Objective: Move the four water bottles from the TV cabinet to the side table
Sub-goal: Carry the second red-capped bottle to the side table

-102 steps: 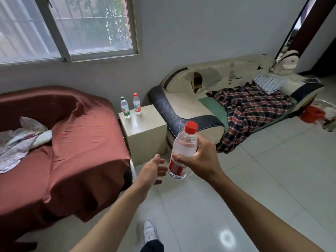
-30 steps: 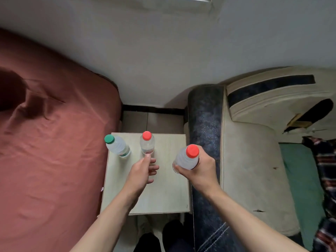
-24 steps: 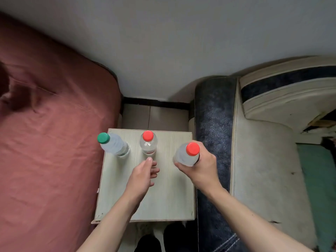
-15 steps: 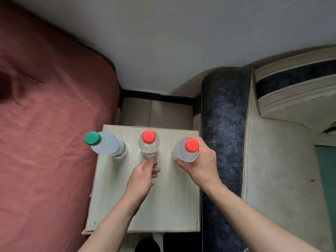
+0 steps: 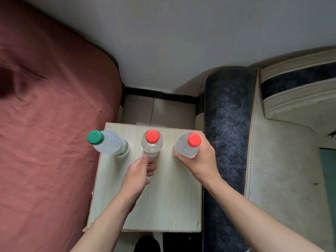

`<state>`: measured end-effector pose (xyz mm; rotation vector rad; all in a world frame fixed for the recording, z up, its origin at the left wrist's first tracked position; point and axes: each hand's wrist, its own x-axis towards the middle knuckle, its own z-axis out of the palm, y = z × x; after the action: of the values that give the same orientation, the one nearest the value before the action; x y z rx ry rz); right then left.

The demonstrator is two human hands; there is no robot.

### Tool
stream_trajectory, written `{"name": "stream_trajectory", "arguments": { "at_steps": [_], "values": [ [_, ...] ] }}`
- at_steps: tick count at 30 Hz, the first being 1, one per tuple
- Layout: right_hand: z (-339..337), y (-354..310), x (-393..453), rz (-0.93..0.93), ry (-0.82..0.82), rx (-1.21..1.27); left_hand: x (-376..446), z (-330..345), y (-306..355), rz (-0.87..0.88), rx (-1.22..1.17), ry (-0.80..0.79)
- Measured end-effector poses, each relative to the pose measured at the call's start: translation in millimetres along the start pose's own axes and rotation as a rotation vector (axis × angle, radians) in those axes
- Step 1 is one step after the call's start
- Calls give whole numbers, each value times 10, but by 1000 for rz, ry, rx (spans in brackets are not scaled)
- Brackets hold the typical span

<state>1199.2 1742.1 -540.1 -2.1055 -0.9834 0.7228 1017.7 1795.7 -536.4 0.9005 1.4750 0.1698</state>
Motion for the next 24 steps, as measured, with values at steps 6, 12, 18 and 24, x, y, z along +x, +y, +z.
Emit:
{"name": "stream_trajectory", "arguments": {
  "at_steps": [6,12,18,24],
  "values": [
    [-131,-45,-165,135,-79,-34,-191,-100,127,51,-6,4],
    [-317,-329,-523,410,-198,-13,-557,-257,332,107,7,6],
    [-634,-916,-959,383,-250,83,-1104,-493,609,179,-20,-1],
    [-988,-1624,-1328,201,-175,149,-1733,-759,802,276,-56,20]
  ]
}}
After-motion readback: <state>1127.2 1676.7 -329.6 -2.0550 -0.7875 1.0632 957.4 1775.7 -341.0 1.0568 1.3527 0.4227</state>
